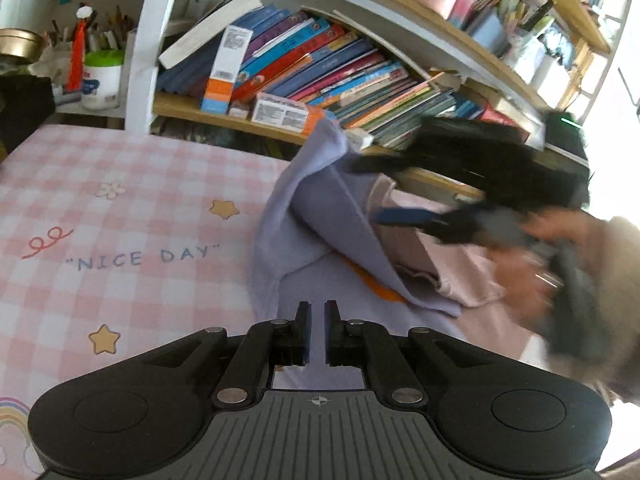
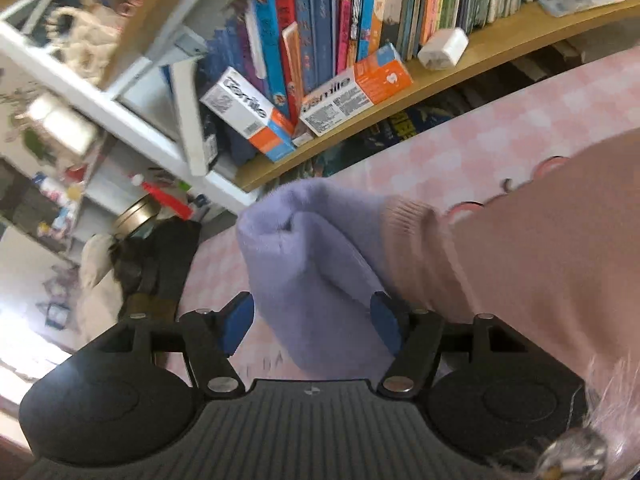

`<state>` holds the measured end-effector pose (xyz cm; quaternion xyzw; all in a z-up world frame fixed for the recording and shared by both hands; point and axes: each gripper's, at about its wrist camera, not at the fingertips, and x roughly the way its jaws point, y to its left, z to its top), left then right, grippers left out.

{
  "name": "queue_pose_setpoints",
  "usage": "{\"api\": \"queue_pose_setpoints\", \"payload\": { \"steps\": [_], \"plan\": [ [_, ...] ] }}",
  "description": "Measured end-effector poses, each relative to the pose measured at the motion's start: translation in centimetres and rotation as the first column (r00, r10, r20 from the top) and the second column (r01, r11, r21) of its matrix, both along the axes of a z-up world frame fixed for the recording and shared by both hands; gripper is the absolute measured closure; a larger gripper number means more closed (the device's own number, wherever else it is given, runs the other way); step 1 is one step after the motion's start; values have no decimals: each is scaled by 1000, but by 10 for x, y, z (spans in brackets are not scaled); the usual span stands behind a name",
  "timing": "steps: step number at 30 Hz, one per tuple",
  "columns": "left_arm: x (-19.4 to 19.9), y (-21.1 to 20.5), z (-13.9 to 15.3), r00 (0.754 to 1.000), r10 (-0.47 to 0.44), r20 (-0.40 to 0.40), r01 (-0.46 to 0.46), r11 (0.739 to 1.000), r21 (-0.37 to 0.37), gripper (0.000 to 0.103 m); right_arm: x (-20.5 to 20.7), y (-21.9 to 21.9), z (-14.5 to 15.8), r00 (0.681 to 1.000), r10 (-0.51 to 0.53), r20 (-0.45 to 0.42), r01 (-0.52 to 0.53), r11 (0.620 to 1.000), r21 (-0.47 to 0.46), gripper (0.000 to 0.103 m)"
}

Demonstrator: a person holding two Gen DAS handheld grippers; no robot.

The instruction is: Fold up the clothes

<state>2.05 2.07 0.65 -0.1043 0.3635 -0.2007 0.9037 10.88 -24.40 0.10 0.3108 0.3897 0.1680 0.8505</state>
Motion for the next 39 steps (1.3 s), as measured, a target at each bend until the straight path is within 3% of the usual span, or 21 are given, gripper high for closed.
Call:
{"api": "queue_pose_setpoints", "payload": {
  "steps": [2, 5, 8, 13, 15, 17, 27, 32, 35, 37, 39],
  "plan": [
    [0, 0, -3, 1000, 18, -11, -18, 1000, 16, 97, -25, -26, -3, 1000, -18, 8, 18, 998, -65, 38],
    [-4, 0, -4, 999, 39, -17, -38, 999, 28, 93, -63, -68, -13, 996, -94, 6, 93, 966, -239, 39],
    [-9, -5, -8, 998, 48, -33, -47, 998, 33, 85, -96, -107, -23, 986, -166, 6, 154, 899, -411, 40],
    [-17, -26, -15, 995, 47, -84, -44, 998, 37, 75, -127, -147, -38, 973, -231, 10, 192, 785, -588, 41],
    [-22, -35, -17, 995, 42, -95, -39, 999, 38, 68, -130, -155, -43, 973, -232, 0, 184, 770, -610, 43],
    [-27, -43, -19, 994, 38, -107, -33, 998, 45, 64, -131, -160, -48, 974, -227, -15, 169, 767, -619, 54],
    [-41, -57, -36, 970, 124, -210, -122, 992, 21, 64, -124, -176, -50, 979, -205, -7, 156, 770, -619, 78],
    [-42, -57, -41, 953, 177, -246, -173, 984, 40, 63, -124, -183, -50, 973, -231, -15, 170, 756, -632, 68],
    [-42, -57, -44, 950, 181, -255, -180, 983, 30, 51, -122, -181, -51, 978, -209, -19, 149, 754, -639, 66],
    [-41, -61, -45, 952, 176, -252, -173, 984, 32, 45, -121, -179, -52, 982, -190, -16, 136, 755, -642, 73],
    [-39, -63, -46, 952, 176, -252, -173, 984, 34, 50, -122, -178, -52, 987, -158, -10, 115, 757, -643, 86]
  ]
}}
